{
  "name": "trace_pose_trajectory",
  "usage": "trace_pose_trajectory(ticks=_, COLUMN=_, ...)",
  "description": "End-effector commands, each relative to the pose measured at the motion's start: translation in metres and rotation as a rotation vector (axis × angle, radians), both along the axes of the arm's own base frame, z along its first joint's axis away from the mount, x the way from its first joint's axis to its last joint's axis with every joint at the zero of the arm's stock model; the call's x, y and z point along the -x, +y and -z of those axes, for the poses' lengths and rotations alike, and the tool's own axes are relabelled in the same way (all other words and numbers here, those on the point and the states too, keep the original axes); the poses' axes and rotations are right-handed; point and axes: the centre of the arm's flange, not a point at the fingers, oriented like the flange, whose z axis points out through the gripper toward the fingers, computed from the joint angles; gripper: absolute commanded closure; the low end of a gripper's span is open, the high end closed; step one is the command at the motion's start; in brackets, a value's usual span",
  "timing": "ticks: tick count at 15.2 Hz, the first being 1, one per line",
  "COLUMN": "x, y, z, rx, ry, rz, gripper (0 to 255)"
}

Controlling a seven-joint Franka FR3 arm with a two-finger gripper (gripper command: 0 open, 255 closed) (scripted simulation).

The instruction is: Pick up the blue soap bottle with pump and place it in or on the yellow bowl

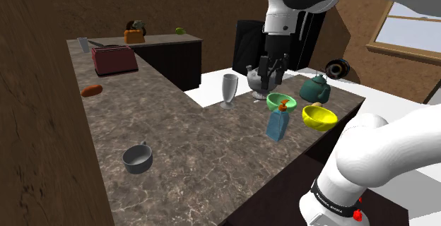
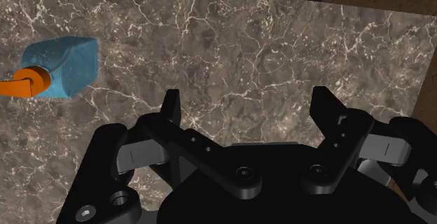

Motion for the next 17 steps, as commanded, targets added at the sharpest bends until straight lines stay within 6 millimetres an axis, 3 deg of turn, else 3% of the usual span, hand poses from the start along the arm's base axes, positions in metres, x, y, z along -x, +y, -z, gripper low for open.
trace_pose_trajectory(ticks=1, x=0.0, y=0.0, z=0.0, rx=0.0, ry=0.0, rz=0.0, gripper=0)
trace_pose_trajectory(ticks=17, x=0.045, y=-0.135, z=0.144, rx=0.114, ry=-0.194, rz=0.14, gripper=0)
